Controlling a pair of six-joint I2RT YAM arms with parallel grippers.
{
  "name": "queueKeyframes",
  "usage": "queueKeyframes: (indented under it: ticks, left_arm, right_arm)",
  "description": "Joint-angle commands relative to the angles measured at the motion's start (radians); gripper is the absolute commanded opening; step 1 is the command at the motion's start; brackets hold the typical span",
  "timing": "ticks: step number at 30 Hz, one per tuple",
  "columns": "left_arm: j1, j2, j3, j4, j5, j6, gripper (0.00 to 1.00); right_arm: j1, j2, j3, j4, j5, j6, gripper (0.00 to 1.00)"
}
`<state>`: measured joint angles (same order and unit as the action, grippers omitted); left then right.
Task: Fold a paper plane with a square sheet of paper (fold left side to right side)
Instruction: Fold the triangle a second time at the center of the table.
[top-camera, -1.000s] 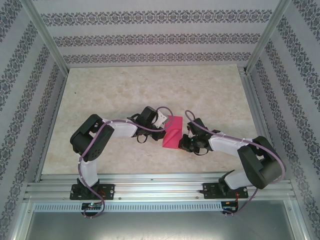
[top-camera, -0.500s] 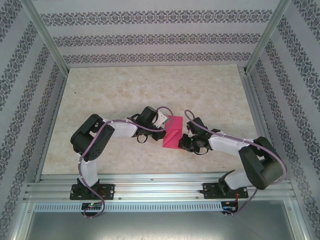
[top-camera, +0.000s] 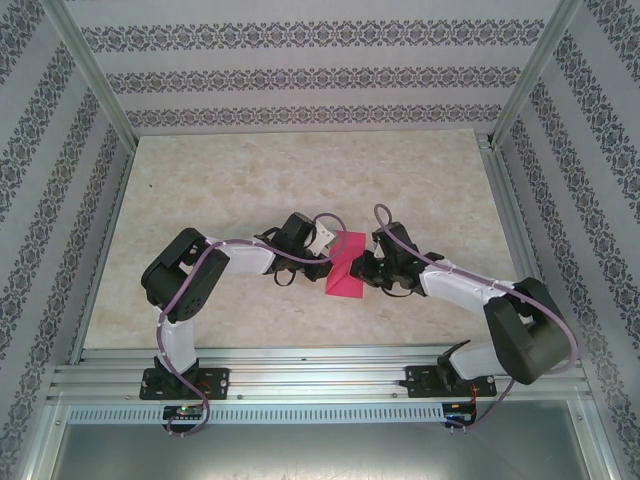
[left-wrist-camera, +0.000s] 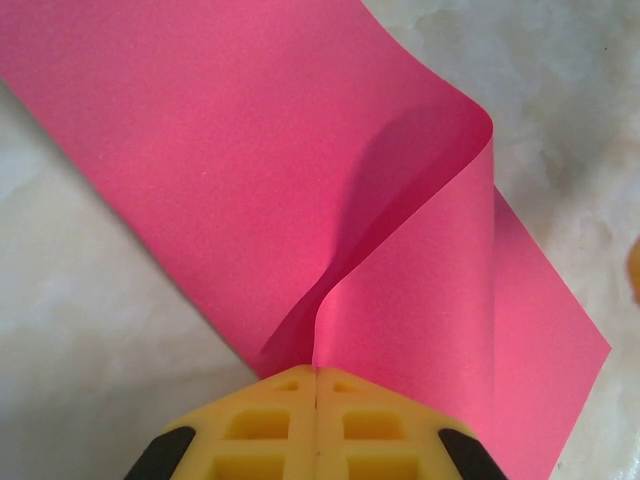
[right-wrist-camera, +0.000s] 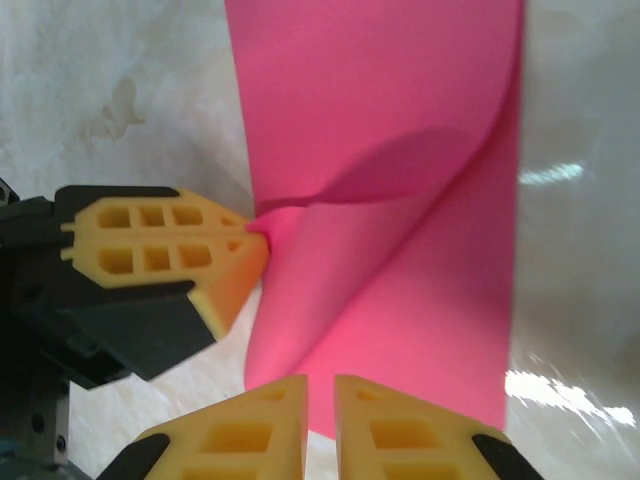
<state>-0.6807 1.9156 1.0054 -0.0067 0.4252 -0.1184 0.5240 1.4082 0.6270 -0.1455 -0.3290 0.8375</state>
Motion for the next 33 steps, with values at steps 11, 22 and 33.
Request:
queueKeyframes:
  ticks: [11, 22, 33]
  left_arm:
    - [0.01, 0.025, -0.001, 0.028, -0.005, -0.02, 0.0]
    - [0.009, 0.026, 0.0, 0.027, -0.021, -0.024, 0.0]
    - [0.008, 0.037, 0.004, 0.03, -0.039, -0.036, 0.0]
  right_arm:
    - [0.036, 0.145, 0.078, 0.133, -0.011, 0.031, 0.15]
    - [0.037, 0.194, 0.06, 0.133, 0.002, 0.017, 0.15]
    - [0.037, 0.209, 0.052, 0.137, 0.006, 0.014, 0.15]
